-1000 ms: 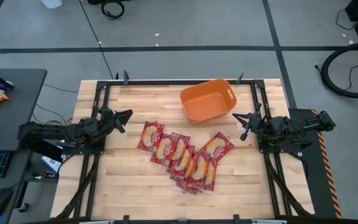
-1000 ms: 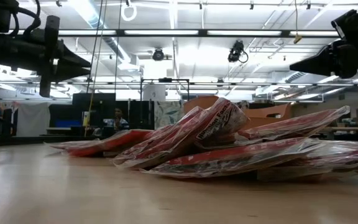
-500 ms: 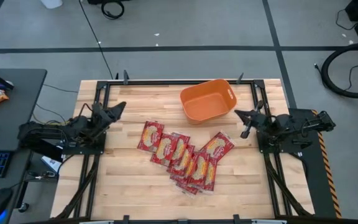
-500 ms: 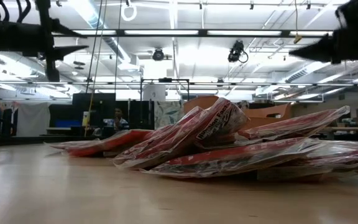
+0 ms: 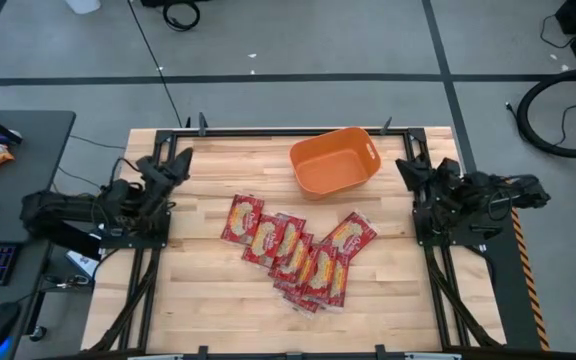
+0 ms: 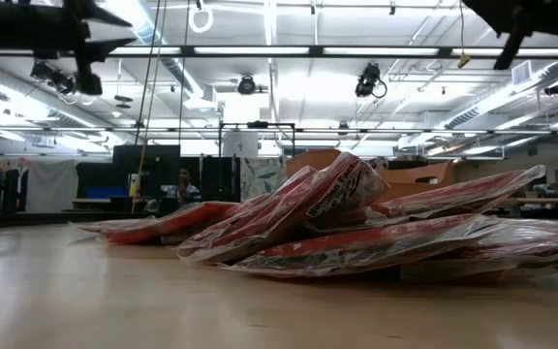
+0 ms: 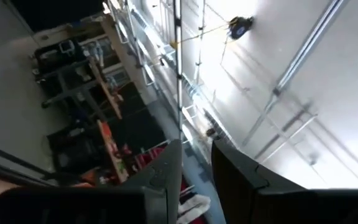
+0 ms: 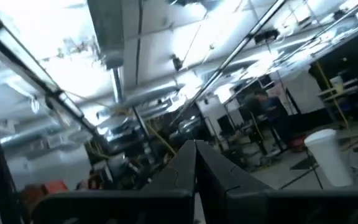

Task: Sort popcorn bags into baskets
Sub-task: Put the red popcorn bag into the orange bin

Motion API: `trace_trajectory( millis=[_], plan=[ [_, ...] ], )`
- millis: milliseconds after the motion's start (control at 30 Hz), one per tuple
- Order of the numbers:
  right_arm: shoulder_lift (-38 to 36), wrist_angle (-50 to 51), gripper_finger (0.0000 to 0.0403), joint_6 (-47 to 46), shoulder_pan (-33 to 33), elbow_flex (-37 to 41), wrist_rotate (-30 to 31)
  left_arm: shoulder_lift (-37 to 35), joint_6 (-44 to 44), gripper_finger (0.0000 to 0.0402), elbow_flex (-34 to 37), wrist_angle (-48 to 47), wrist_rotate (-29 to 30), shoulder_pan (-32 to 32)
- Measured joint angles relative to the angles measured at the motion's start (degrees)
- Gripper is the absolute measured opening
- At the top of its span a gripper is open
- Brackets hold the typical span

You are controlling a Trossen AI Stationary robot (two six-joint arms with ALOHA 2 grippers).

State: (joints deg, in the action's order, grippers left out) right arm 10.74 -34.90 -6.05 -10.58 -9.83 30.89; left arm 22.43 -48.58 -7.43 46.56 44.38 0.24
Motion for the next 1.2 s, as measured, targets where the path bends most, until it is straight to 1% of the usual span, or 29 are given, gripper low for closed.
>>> trace_trajectory(
  millis=[100, 167, 200, 267, 367, 400, 467, 567, 700, 767, 933, 1000, 1033, 1100, 1200],
  plan=[
    [7.39, -0.12, 0.0016, 0.65, 0.34, -4.25, 1.92, 5.52, 0.24, 0.0094, -4.68, -0.08, -2.32, 0.97],
    [12.73, 0.38, 0.0016, -0.02, 0.97, -6.99, 3.66, 8.56, 1.3, 0.0094, -7.55, -0.07, -4.97, 1.5],
    [15.16, 0.45, 0.0016, -1.89, 1.33, -8.17, 4.17, 9.9, 3.36, 0.0094, -8.79, -0.27, -6.45, 1.88],
    [19.53, 0.47, 0.0016, -8.68, 2.15, -10.58, 5.17, 11.85, 7.87, 0.0094, -11.24, -1.07, -9.74, 2.64],
    [24.46, 0.4, 0.0016, -19.8, 3.59, -13.6, 5.48, 13.49, 10.17, 0.0094, -14.03, -2.01, -14.53, 3.98],
    [26.02, 0.22, 0.0016, -22.05, 4.2, -14.48, 5.17, 13.69, 10.19, 0.0094, -14.62, -2.16, -16.04, 4.43],
    [28.46, 0.12, 0.0016, -23.6, 5.39, -15.91, 2.46, 13.96, 10.17, 0.0094, -15.7, -2.84, -18.75, 5.4],
    [32.62, -0.52, 0.0016, -21.6, 6.74, -18.09, -1.97, 14.02, 8.92, 0.0094, -17.01, -4.76, -20.58, 6.47],
    [39.03, 0.44, 0.0016, -20.39, 7.45, -23.4, -2.89, 13.95, 7.03, 0.0094, -18.15, -7.92, -24.17, 7.67],
    [42.31, 7.98, 0.0016, -18.98, 8.16, -27.55, -5.84, 13.95, 5.53, 0.0094, -18.48, -8.82, -26.41, 8.27],
    [50.32, 37.31, 0.0016, -17.96, 9.46, -38.49, -16.66, 13.95, 3.79, 0.0094, -18.53, -10.44, -29.57, 9.64],
    [53.06, 46.8, 0.0016, -15.69, 9.49, -41.93, -21.1, 13.93, 3.79, 0.0094, -18.53, -10.6, -30.17, 9.99],
    [54.2, 51.19, 0.0016, -13.95, 9.48, -43.21, -23.92, 13.95, 3.79, 0.0094, -18.53, -10.87, -30.42, 10.17],
    [56.1, 59.24, 0.0016, -9.32, 9.32, -45.06, -31.59, 13.93, 3.81, 0.0094, -18.53, -11.29, -30.75, 10.55],
    [57.65, 67.79, 0.0016, -3.61, 8.84, -45.83, -41.56, 13.95, 4.2, 0.0094, -18.53, -12.45, -30.71, 10.92]
  ],
)
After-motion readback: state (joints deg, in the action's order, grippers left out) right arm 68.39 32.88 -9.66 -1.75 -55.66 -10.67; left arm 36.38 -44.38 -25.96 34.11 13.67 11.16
